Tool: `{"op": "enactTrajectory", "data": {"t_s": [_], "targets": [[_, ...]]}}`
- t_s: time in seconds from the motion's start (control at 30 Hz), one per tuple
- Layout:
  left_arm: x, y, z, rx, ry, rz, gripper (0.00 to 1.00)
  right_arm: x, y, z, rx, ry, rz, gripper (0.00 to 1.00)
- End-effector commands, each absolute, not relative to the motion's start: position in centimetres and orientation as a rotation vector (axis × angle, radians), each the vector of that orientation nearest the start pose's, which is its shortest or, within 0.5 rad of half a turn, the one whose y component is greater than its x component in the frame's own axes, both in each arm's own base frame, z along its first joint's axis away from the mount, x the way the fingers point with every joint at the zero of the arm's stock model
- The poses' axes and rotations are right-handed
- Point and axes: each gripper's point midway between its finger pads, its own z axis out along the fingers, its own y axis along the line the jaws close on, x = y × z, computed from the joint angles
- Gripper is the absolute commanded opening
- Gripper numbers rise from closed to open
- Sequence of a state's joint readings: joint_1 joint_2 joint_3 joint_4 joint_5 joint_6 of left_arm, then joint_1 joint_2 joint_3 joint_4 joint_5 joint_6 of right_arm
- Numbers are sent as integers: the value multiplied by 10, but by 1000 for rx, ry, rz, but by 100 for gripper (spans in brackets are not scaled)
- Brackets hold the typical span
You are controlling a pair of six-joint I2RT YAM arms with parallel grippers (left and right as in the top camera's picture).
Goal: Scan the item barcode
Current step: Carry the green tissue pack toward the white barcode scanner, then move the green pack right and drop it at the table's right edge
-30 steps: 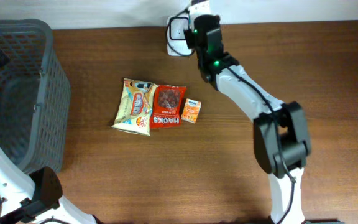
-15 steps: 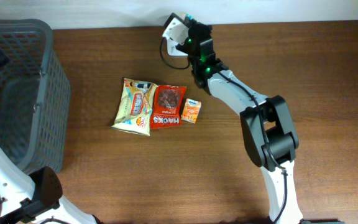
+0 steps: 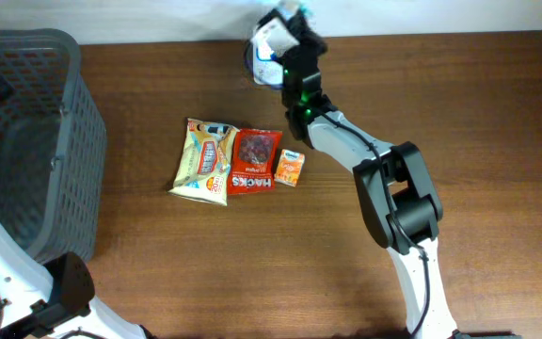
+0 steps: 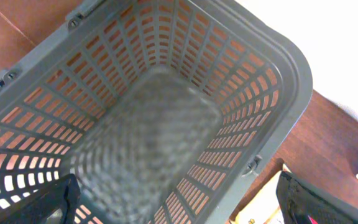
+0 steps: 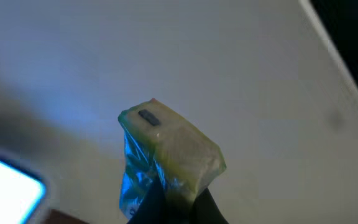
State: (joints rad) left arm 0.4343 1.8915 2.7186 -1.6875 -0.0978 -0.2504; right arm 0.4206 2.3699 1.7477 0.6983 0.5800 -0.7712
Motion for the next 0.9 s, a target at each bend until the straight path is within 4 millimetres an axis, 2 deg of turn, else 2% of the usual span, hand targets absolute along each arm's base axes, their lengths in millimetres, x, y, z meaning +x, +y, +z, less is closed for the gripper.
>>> {"op": "enactTrajectory", "data": {"t_s": [0.0, 0.03, 0.17, 0.3, 0.33, 0.37, 0.5, 0.57, 0.73, 0.87], "targets": [[337, 177, 407, -860, 2252, 210, 99, 629, 97, 258, -10, 1560, -775, 4], [337, 177, 407, -861, 2252, 211, 99, 628, 79, 257, 28, 1598, -791, 4], [337, 177, 407, -860, 2252, 210, 99, 604, -10, 244, 273, 1778, -840, 4], [337, 177, 407, -860, 2252, 210, 99, 571, -92, 215, 474, 1983, -760, 4], [337, 177, 407, -860, 2252, 210, 99, 555, -127, 195, 551, 2094, -696, 4], [337, 177, 407, -860, 2252, 210, 99, 545, -145, 180, 589, 2164, -650, 4], [337, 177, 407, -860, 2252, 210, 99, 503, -203, 132, 733, 2383, -438, 4], [337, 177, 407, -861, 2252, 211, 99, 481, -232, 121, 858, 2403, -402, 4], [337, 177, 407, -861, 2252, 211, 99, 406, -329, 112, 1214, 2333, -456, 4], [337, 177, 407, -860, 2252, 210, 99, 368, -369, 111, 1342, 2284, -492, 7]]}}
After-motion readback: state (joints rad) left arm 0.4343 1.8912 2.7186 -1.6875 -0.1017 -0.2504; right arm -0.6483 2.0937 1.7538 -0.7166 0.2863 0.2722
